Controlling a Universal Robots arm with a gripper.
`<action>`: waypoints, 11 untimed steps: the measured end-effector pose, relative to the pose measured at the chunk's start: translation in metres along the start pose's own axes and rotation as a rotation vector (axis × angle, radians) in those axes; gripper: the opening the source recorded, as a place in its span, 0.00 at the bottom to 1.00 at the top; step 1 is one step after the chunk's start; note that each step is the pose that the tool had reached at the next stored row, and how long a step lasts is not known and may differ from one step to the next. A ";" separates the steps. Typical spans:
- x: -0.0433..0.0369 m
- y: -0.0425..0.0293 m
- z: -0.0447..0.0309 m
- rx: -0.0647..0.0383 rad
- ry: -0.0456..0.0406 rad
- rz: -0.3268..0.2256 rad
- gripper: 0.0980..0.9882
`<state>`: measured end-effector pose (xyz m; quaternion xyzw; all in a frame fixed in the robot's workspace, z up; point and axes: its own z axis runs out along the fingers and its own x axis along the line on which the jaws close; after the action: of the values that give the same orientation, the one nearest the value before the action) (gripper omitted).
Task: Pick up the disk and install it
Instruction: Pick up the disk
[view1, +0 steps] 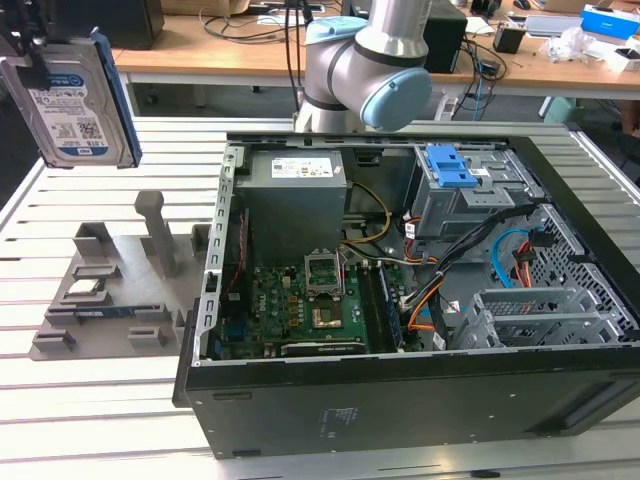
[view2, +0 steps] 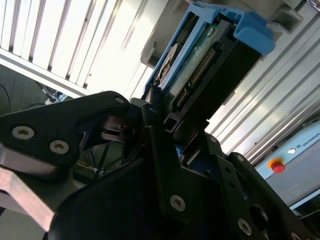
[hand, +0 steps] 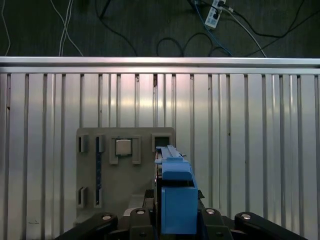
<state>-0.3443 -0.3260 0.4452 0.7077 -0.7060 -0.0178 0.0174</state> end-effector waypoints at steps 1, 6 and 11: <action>0.0000 0.0000 -0.0016 0.000 0.0000 0.000 0.30; 0.0000 0.0003 -0.0109 0.000 0.0000 0.000 0.30; 0.0000 0.0005 -0.0205 0.000 0.0001 0.000 0.30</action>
<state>-0.3437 -0.3260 0.4657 0.7077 -0.7060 -0.0178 0.0174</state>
